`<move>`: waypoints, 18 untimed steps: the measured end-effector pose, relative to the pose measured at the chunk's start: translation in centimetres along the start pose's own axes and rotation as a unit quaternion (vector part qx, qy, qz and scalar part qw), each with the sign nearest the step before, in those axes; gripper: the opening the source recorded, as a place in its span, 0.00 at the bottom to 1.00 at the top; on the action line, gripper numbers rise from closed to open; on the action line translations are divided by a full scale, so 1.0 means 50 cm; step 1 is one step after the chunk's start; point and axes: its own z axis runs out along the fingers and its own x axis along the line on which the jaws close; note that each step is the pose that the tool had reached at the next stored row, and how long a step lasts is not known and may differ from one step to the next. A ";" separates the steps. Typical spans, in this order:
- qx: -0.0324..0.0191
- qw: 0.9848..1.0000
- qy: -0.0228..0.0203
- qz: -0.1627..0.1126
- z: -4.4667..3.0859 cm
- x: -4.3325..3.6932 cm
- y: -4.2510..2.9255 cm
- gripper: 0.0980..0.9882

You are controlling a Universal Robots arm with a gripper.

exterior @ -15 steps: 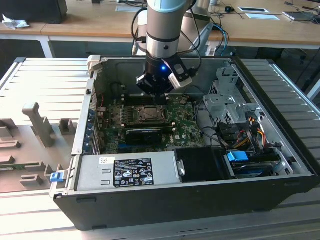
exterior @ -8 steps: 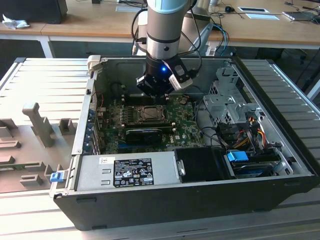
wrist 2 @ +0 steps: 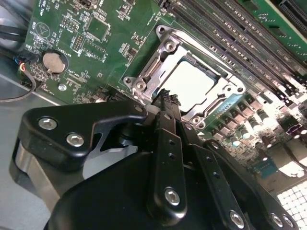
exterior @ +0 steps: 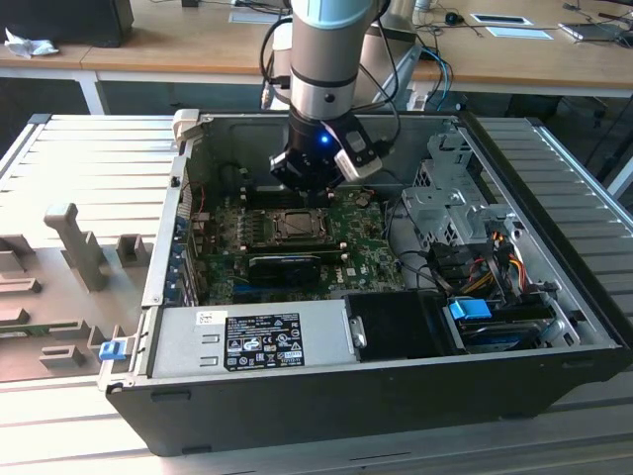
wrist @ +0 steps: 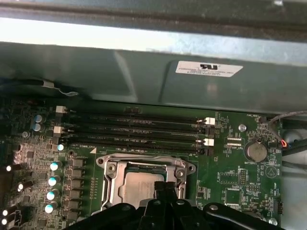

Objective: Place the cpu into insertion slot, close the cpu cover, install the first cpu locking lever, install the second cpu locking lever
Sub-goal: 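Install the second cpu locking lever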

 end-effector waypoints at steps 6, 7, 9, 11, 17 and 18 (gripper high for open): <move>0.000 1.000 0.000 0.000 -0.014 0.000 0.000 0.01; 0.000 1.000 0.000 0.000 -0.018 0.000 0.001 0.01; 0.000 1.000 0.000 0.000 -0.021 0.000 0.000 0.01; 0.000 1.000 0.000 0.000 -0.022 0.000 -0.002 0.01; 0.000 1.000 0.000 0.000 -0.022 0.001 -0.011 0.01; 0.000 1.000 0.000 0.000 -0.023 0.001 -0.012 0.01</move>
